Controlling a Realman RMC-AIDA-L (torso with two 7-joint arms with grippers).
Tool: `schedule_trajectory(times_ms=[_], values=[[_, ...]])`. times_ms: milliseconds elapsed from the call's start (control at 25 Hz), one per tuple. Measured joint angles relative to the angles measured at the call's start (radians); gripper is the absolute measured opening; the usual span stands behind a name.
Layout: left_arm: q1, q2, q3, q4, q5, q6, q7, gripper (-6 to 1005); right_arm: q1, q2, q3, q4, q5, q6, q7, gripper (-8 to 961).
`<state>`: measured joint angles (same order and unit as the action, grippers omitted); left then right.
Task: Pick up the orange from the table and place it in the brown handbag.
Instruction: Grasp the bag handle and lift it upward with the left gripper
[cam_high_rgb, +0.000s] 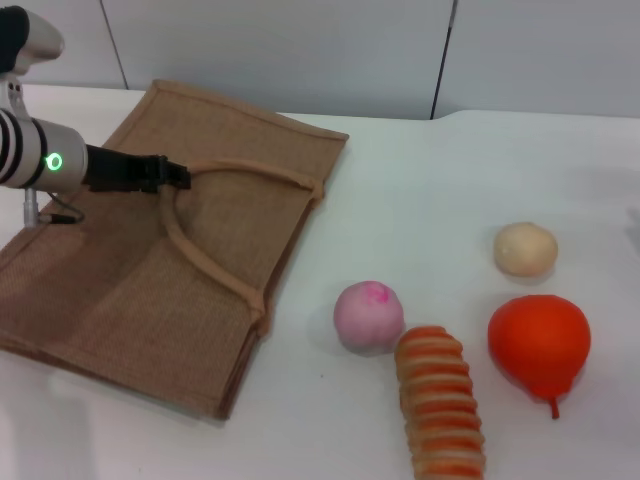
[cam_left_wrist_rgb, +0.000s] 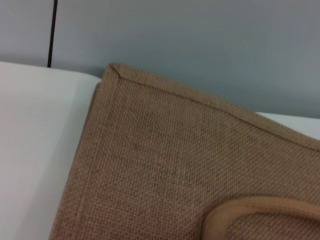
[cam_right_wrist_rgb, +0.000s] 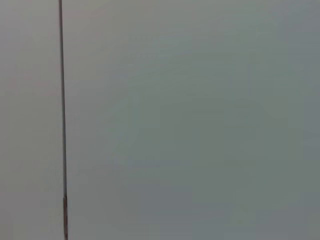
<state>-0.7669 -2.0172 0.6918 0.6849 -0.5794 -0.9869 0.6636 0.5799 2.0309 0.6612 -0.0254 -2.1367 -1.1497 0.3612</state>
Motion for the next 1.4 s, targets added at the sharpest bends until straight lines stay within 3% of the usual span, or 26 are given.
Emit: schedule_trajectory(times_ms=[840,920,1320,1400], values=[[-0.036,-0.007,0.0,-0.06,0.091,0.032,-0.04,511,0.003,0.0,0.0,0.002,0.0,-0.003,0.002,743],[-0.036,-0.008,0.0,-0.06,0.091,0.032,-0.039,393,0.003,0.0,0.0,0.003,0.0,-0.002,0.002,743],[-0.034,-0.008,-0.002,-0.061,0.059,0.036,-0.008,165,0.003,0.0,0.0,0.002,0.0,-0.001,0.0,743],[-0.031,-0.008,-0.004,-0.061,0.039,0.036,0.012,160,0.003,0.001,0.0,0.003,0.0,-0.001,0.001,743]])
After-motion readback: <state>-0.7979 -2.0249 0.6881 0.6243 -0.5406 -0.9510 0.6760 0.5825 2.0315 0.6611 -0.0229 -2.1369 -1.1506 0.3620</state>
